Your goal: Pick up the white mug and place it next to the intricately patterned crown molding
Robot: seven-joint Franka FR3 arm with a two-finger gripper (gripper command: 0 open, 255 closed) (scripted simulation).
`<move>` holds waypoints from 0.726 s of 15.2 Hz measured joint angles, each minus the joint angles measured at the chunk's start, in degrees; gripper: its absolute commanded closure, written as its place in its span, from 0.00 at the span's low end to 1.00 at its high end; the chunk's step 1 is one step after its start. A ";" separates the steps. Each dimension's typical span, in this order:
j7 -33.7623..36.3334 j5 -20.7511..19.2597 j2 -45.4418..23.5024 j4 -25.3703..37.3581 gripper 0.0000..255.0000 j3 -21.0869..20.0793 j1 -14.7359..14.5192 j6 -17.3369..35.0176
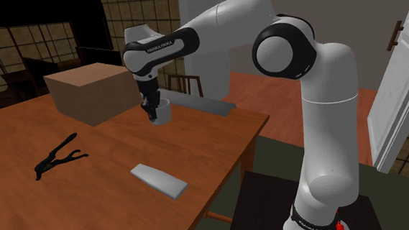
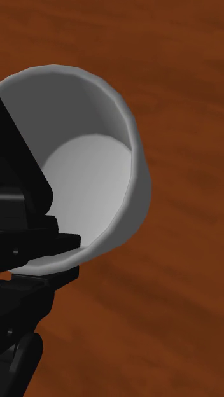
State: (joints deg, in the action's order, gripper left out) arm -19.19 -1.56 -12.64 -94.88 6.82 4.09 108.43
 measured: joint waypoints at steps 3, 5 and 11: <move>0.12 0.03 -0.56 -1.59 1.00 -0.04 -0.03 2.15; 0.09 0.05 -0.78 -2.74 1.00 -0.02 0.02 3.50; 0.13 0.10 -1.35 -4.87 1.00 -0.03 0.05 6.22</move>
State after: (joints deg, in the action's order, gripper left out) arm -19.06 -1.46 -14.00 -99.74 6.79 4.13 114.64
